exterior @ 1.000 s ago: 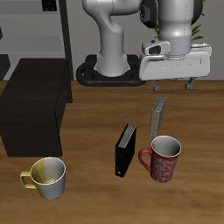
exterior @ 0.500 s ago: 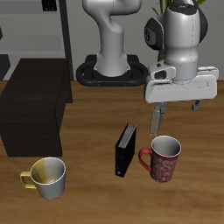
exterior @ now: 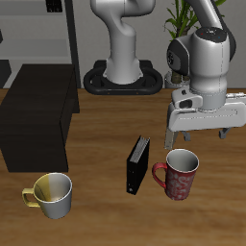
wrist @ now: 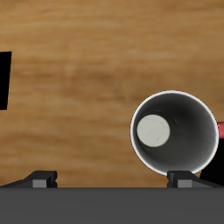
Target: Place the red mug on top of the shelf
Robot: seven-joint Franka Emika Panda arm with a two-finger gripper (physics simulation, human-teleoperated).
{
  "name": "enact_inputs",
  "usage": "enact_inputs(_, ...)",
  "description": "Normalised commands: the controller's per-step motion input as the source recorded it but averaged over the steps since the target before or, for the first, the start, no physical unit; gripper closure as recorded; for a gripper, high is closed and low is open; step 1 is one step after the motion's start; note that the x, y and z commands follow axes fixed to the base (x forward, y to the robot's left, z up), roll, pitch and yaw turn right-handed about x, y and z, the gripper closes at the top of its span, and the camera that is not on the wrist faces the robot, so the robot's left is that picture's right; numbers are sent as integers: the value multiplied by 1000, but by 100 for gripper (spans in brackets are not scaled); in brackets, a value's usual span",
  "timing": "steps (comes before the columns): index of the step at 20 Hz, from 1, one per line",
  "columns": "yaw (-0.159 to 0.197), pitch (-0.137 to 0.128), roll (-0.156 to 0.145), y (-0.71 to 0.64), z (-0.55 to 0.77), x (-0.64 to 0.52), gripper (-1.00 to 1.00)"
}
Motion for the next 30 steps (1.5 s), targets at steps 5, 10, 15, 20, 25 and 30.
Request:
enact_inputs(5,3,12,-6,34,-154,95,-100)
enact_inputs(10,20,1,-24,-27,-110,125,-100)
enact_inputs(15,8,30,-26,-33,-220,182,-100)
enact_inputs(20,-13,61,7,-13,-358,118,-100)
enact_inputs(25,15,22,11,3,-203,14,100)
enact_inputs(30,-14,20,-1,-42,-94,26,100)
